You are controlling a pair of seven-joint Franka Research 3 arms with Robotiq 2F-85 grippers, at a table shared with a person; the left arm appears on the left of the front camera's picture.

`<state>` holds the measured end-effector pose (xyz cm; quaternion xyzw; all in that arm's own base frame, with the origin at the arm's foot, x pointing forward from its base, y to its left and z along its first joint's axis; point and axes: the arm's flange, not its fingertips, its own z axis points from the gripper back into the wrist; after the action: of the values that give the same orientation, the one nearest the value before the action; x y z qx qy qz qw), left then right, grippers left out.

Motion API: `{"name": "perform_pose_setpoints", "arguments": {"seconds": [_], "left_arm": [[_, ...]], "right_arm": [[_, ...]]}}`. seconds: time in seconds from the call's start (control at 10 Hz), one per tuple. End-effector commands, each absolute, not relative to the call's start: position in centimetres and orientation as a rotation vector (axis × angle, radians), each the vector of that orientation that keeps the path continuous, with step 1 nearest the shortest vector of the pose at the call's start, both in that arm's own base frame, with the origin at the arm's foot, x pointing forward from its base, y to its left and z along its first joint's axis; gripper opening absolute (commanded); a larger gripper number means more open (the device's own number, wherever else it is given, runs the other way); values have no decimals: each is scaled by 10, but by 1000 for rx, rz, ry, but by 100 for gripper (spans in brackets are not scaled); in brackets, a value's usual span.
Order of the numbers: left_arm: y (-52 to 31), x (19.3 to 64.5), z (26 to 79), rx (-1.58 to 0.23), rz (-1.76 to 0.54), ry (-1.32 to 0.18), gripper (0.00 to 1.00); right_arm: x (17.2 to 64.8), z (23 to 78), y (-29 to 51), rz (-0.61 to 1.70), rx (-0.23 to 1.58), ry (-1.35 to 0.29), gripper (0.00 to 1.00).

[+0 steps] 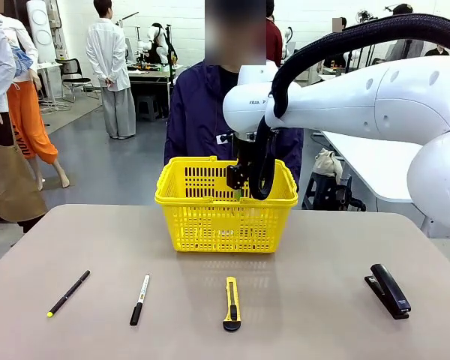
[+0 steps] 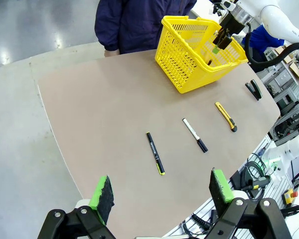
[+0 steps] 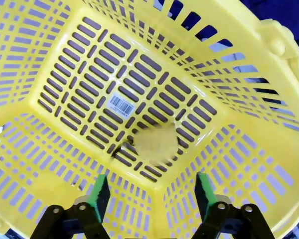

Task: Place the items the person wants into the basket.
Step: Pick up the item the person points to and place it in the Market Basket.

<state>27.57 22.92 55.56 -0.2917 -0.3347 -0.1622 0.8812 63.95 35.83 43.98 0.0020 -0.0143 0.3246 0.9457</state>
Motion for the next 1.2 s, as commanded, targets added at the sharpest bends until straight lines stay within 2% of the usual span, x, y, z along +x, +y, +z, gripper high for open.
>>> {"name": "perform_pose_setpoints", "arguments": {"seconds": [0.0,0.4,0.5,0.8,1.1], "left_arm": [[231,276,557,-616,-357,-715,100],[231,276,557,-616,-357,-715,100],[231,276,557,-616,-357,-715,100],[231,276,557,-616,-357,-715,100],[231,276,557,-616,-357,-715,100]], "right_arm": [[647,445,361,681,-14,-27,100],[643,451,357,680,-8,-33,100],[629,463,351,680,-8,-55,100],[513,536,277,656,19,-309,100],[428,546,177,560,122,-477,100]]}}
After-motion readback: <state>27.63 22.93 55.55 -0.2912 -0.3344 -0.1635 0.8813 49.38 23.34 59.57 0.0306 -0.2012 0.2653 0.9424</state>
